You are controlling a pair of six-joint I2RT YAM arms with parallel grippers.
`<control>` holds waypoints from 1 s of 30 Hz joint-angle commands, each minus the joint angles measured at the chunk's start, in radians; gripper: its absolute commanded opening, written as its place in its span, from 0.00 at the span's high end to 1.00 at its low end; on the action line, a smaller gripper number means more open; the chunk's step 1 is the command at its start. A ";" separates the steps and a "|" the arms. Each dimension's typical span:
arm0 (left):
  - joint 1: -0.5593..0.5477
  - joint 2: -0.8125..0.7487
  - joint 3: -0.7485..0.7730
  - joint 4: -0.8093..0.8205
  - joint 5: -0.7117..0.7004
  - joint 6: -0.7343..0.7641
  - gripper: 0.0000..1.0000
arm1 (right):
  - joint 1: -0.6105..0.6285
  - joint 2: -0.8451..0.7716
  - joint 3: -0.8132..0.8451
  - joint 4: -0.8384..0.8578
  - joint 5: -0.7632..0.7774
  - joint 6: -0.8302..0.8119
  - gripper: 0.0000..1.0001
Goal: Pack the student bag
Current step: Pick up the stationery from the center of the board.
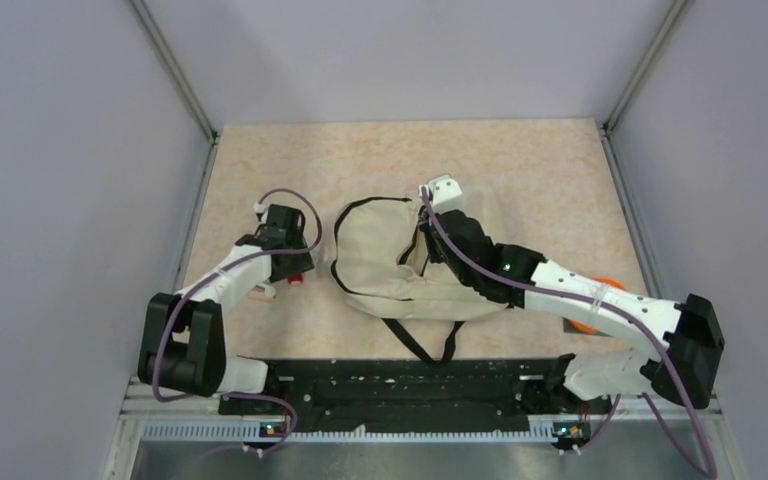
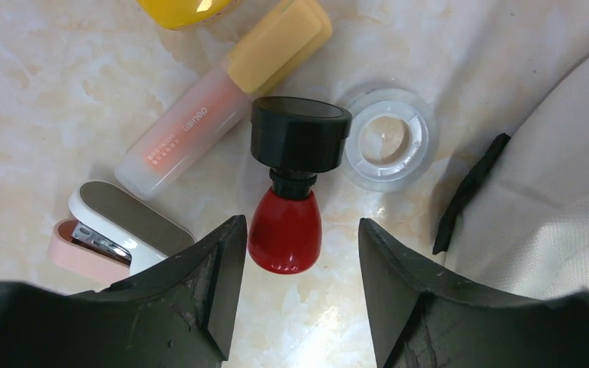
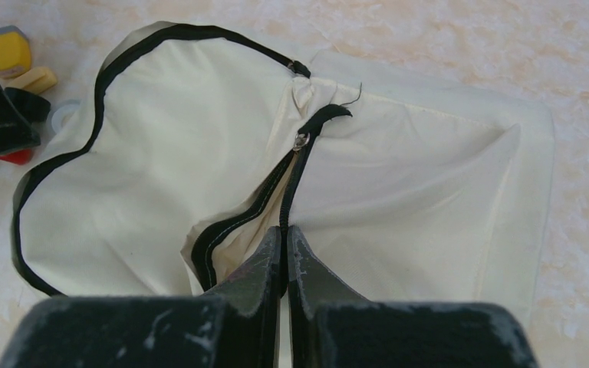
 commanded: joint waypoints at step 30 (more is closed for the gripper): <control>-0.073 -0.437 -0.036 0.041 0.142 0.038 0.73 | -0.010 -0.070 0.011 0.081 -0.029 0.001 1.00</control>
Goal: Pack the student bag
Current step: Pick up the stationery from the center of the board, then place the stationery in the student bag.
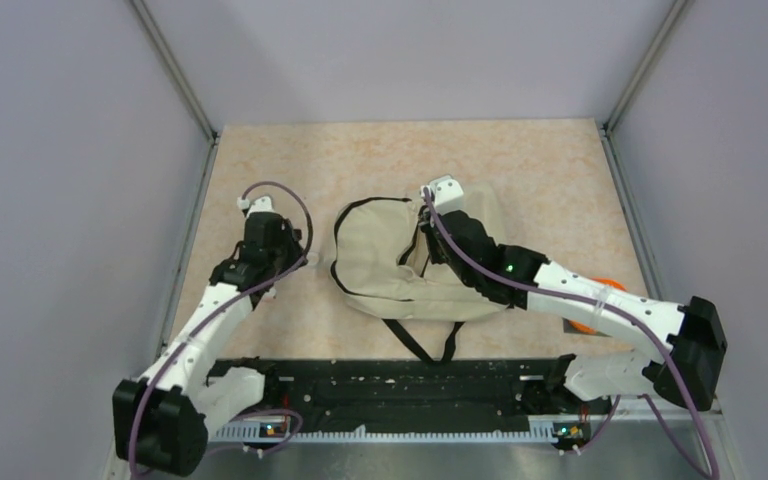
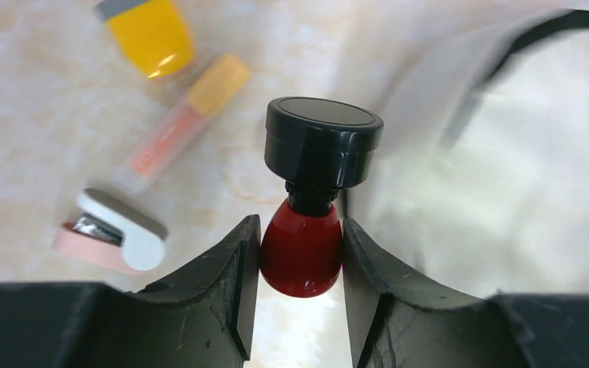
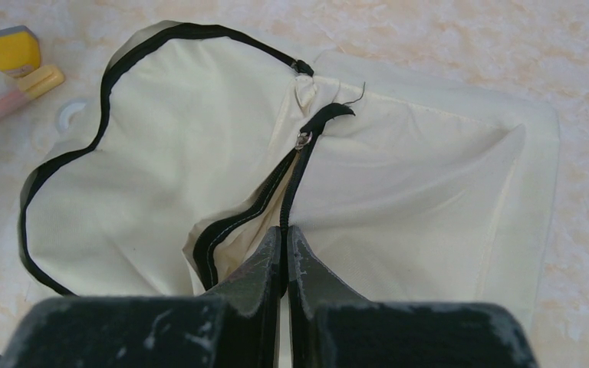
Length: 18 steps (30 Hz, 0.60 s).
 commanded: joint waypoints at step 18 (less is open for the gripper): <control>-0.505 0.045 0.128 0.267 0.677 0.055 0.73 | -0.008 -0.068 0.030 0.098 -0.088 0.018 1.00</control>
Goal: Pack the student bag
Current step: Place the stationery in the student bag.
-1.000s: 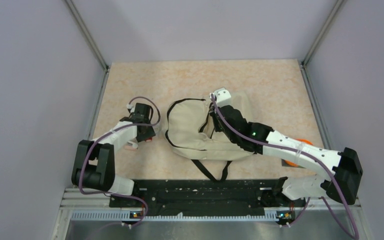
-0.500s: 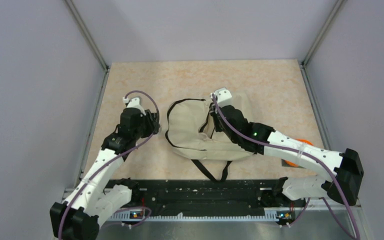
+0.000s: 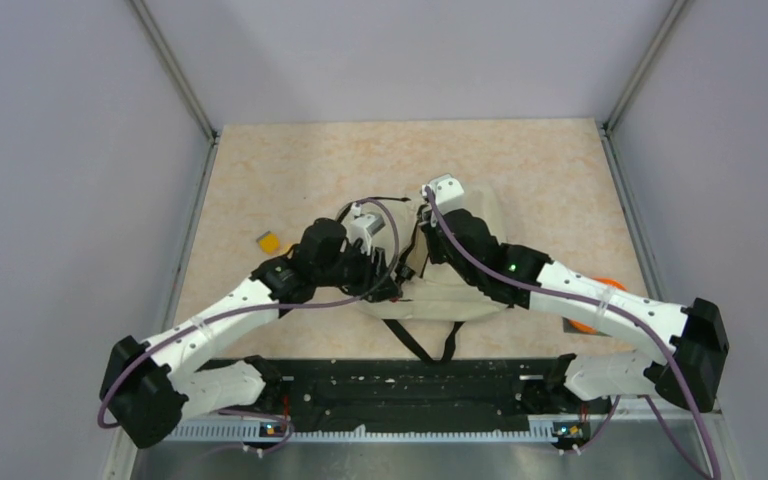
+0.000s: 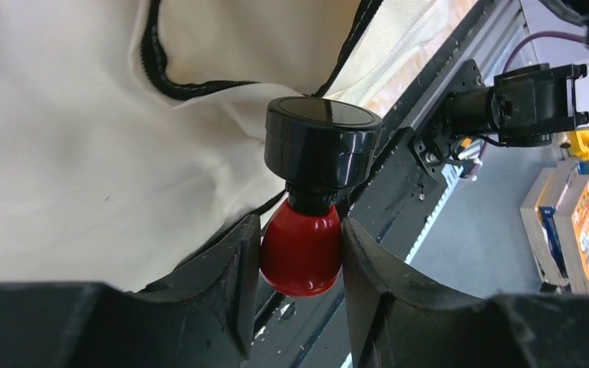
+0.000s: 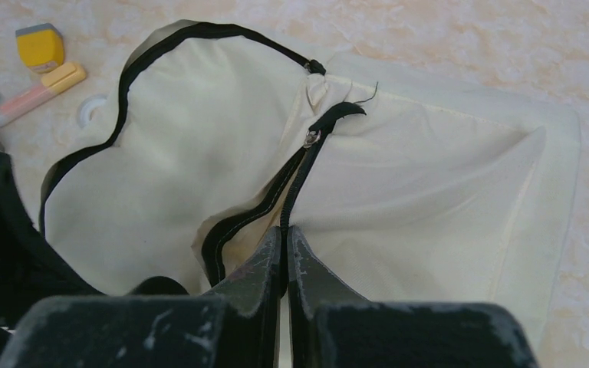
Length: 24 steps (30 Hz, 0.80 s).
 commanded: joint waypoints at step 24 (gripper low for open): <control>-0.015 0.375 0.198 0.428 -0.110 -0.120 0.72 | -0.003 -0.090 0.014 0.105 -0.095 0.033 1.00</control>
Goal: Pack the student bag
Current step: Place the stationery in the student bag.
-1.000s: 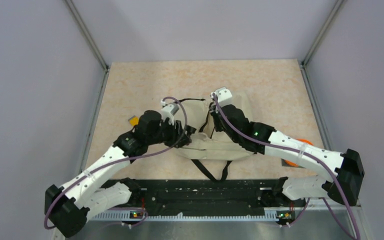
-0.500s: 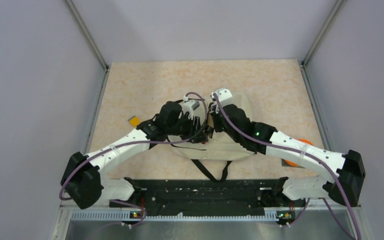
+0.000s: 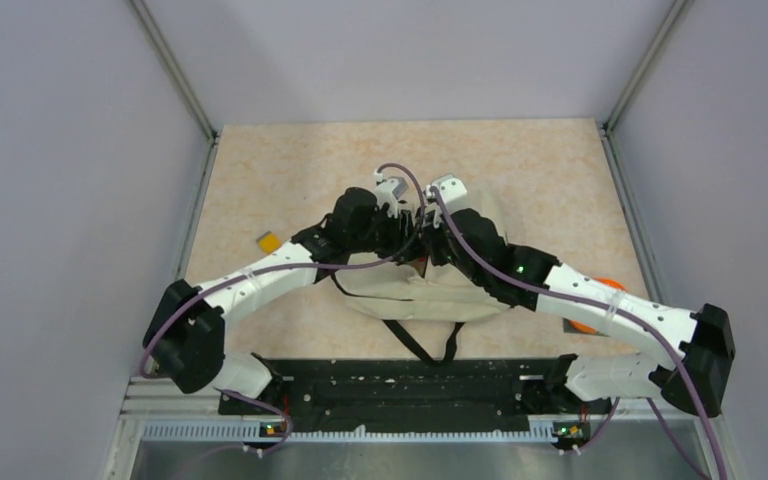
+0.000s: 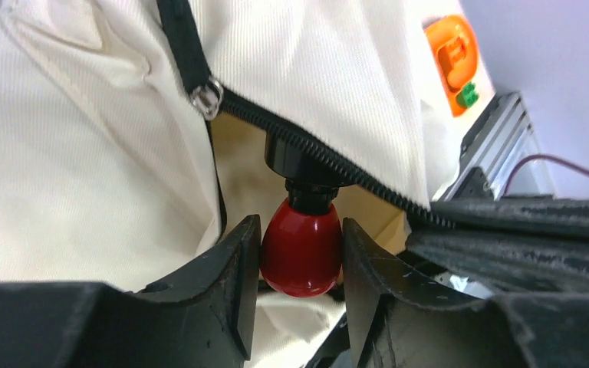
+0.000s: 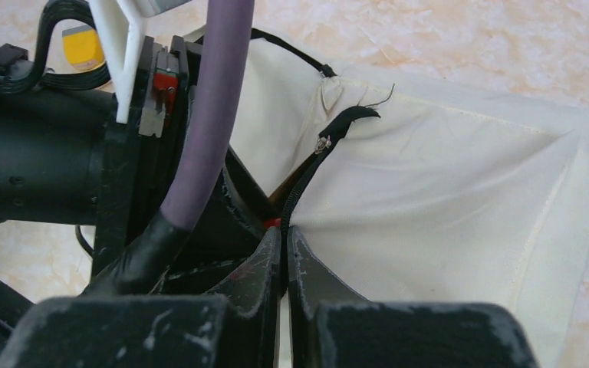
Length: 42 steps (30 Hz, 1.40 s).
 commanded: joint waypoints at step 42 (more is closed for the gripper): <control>0.124 -0.544 -0.311 -0.120 -0.613 0.022 0.23 | -0.002 -0.049 0.001 0.119 0.067 0.011 1.00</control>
